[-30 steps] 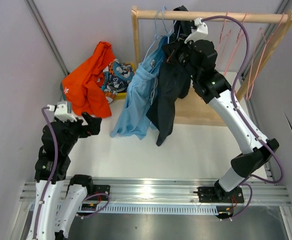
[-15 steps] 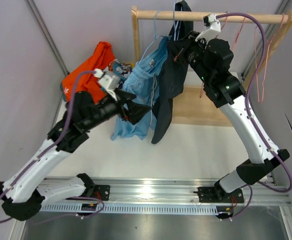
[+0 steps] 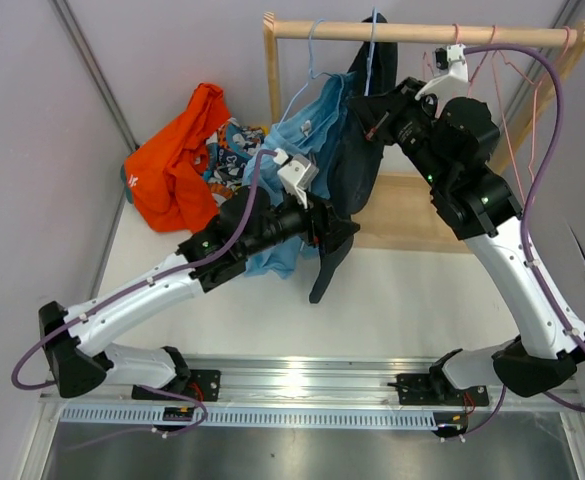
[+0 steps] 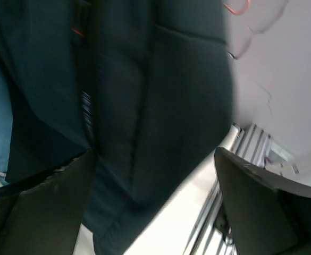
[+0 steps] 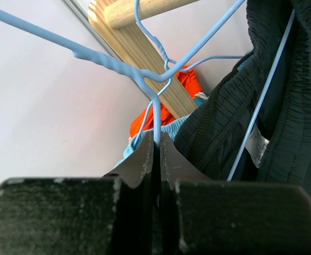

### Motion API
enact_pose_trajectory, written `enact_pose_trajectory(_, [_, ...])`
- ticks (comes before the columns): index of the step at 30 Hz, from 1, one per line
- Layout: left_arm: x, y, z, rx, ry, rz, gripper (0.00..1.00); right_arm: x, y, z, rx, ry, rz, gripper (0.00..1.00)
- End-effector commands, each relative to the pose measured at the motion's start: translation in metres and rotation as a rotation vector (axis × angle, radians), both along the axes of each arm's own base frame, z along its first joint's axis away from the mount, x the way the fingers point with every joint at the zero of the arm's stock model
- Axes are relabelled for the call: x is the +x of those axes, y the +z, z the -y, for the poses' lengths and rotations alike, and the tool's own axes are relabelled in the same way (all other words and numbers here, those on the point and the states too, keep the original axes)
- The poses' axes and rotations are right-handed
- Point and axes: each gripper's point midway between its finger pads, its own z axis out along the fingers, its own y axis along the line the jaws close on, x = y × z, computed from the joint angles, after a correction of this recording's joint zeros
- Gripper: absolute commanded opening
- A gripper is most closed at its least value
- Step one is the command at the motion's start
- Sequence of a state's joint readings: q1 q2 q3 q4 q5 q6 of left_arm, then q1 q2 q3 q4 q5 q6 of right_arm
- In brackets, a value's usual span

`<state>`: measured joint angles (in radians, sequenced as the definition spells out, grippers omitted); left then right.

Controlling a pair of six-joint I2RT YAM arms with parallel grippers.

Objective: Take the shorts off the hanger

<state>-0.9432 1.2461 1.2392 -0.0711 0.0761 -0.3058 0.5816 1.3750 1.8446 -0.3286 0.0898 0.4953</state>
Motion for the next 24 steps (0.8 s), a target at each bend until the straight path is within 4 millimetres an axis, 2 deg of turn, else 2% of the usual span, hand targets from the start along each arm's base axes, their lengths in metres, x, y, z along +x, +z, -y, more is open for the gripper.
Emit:
enact_pose_trajectory(1, [0.018,0.026,0.008,-0.11,0.065,0.059,0.9,-0.041,0.082,0.026,0.163,-0.001,0.228,0.0])
enact_pose_trajectory(2, [0.02,0.026,0.01,-0.113,0.069,0.059,0.84,-0.042,0.082,0.027,0.165,-0.003,0.229,0.0])
enact_pose_trajectory(3, [0.025,0.016,0.016,-0.095,0.075,0.047,0.73,-0.042,0.081,0.028,0.167,-0.003,0.226,0.0])
enact_pose_trajectory(4, [0.032,0.017,0.016,-0.097,0.104,0.053,0.63,-0.045,0.083,0.03,0.174,-0.001,0.227,0.0])
enact_pose_trajectory(5, [0.034,0.016,0.018,-0.095,0.104,0.057,0.48,-0.045,0.082,0.03,0.175,-0.001,0.223,0.0])
enact_pose_trajectory(6, [0.037,0.009,0.022,-0.084,0.107,0.048,0.16,-0.046,0.081,0.03,0.177,0.0,0.223,0.0])
enact_pose_trajectory(7, [0.039,0.006,0.023,-0.08,0.115,0.041,0.05,-0.047,0.082,0.031,0.178,0.0,0.225,0.0])
enact_pose_trajectory(8, [0.039,0.003,0.024,-0.079,0.114,0.033,0.0,-0.046,0.081,0.031,0.177,-0.003,0.223,0.0])
enact_pose_trajectory(9, [0.036,0.006,0.023,-0.088,0.108,0.033,0.0,-0.046,0.081,0.032,0.177,-0.003,0.221,0.0])
enact_pose_trajectory(11, [0.028,-0.003,0.02,-0.08,0.108,0.027,0.0,-0.046,0.08,0.034,0.169,-0.009,0.221,0.0])
enact_pose_trajectory(13, [0.014,0.002,0.011,-0.095,0.101,0.034,0.0,-0.046,0.08,0.036,0.168,-0.016,0.222,0.0])
enact_pose_trajectory(16, [-0.01,-0.018,0.003,-0.066,0.088,0.017,0.0,-0.045,0.081,0.038,0.164,-0.021,0.224,0.0])
enact_pose_trajectory(17, [-0.027,-0.017,-0.002,-0.074,0.068,0.021,0.0,-0.046,0.081,0.04,0.165,-0.022,0.226,0.0])
enact_pose_trajectory(18, [-0.032,-0.018,-0.007,-0.076,0.086,0.019,0.0,-0.045,0.08,0.04,0.163,-0.024,0.224,0.0])
enact_pose_trajectory(19, [-0.045,-0.03,-0.008,-0.049,0.07,0.004,0.0,-0.043,0.079,0.042,0.162,-0.031,0.222,0.0])
enact_pose_trajectory(21, [-0.058,-0.035,-0.02,-0.052,0.07,-0.003,0.0,-0.043,0.079,0.043,0.164,-0.032,0.222,0.0])
enact_pose_trajectory(22, [-0.065,-0.051,-0.023,-0.017,0.076,-0.019,0.0,-0.043,0.079,0.044,0.163,-0.033,0.222,0.0])
enact_pose_trajectory(24, [-0.072,-0.051,-0.032,-0.025,0.084,-0.024,0.0,-0.041,0.078,0.045,0.169,-0.039,0.218,0.0])
